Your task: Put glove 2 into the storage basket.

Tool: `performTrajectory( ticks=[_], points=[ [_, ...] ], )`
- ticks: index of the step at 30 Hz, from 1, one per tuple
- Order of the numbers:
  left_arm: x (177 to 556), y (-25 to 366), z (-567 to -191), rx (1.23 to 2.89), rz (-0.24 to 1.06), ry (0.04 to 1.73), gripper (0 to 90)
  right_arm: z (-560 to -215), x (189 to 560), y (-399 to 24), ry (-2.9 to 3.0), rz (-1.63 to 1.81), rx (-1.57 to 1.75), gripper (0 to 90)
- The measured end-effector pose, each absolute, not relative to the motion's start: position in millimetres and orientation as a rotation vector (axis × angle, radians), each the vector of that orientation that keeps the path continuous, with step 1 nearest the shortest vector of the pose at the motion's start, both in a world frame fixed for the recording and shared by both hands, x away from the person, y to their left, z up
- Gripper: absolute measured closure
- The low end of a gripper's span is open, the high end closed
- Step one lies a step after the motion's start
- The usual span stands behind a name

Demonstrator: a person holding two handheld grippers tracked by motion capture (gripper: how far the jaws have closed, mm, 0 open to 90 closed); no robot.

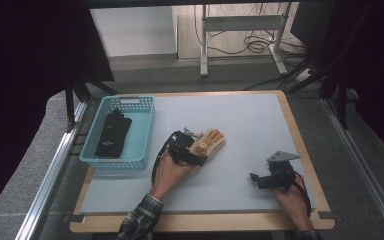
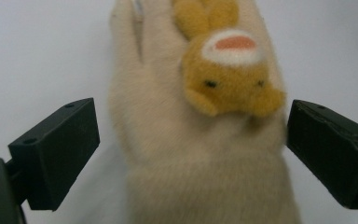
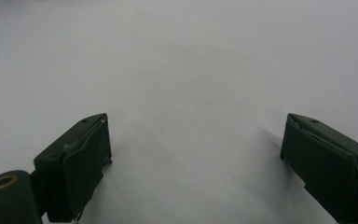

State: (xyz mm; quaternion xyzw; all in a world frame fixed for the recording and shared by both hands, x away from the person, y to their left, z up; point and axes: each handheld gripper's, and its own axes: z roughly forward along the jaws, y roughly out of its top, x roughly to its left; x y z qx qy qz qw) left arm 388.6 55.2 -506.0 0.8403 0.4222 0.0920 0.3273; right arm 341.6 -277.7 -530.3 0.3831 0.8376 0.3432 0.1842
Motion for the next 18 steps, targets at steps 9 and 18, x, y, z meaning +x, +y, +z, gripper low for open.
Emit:
performTrajectory(
  ticks=[9,18],
  points=[
    [400,37,-521,2.281,0.292,1.114,3.9,-530,342,-278,2.361,0.968,1.08,8.1],
    [400,32,-523,2.312,0.285,1.067,24.2,-530,342,-278,2.361,0.968,1.08,8.1]
  ],
)
